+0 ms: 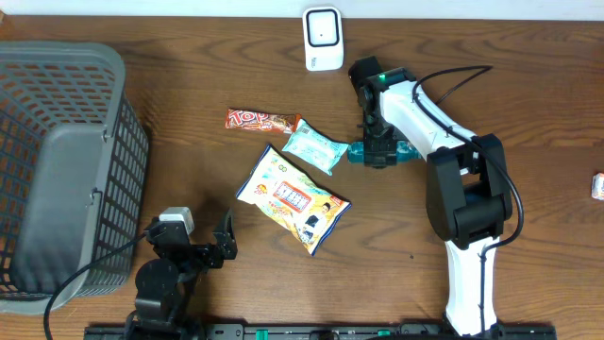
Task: Scan the item barcode
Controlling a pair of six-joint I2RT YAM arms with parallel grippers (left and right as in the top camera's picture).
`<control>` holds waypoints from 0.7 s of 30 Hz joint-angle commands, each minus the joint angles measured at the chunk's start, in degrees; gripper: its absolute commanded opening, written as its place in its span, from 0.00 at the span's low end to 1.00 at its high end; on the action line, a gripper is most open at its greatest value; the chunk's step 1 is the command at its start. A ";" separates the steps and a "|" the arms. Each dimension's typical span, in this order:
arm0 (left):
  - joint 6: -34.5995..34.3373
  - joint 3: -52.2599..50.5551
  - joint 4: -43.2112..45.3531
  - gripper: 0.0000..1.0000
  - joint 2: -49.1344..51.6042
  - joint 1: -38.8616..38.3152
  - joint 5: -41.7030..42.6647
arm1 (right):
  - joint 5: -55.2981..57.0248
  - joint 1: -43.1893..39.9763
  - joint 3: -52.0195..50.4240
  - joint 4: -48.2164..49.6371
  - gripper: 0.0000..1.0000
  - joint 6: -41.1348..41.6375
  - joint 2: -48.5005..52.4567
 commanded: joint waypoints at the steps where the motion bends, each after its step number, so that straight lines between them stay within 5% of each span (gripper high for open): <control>1: -0.70 -0.85 -1.18 0.98 -0.04 -0.22 -0.33 | -0.15 -0.50 -0.28 -0.02 0.99 -8.04 -3.41; 21: -0.70 -0.85 -1.18 0.98 -0.04 -0.22 -0.31 | -2.89 -1.05 -0.28 -1.40 0.99 -27.23 -8.74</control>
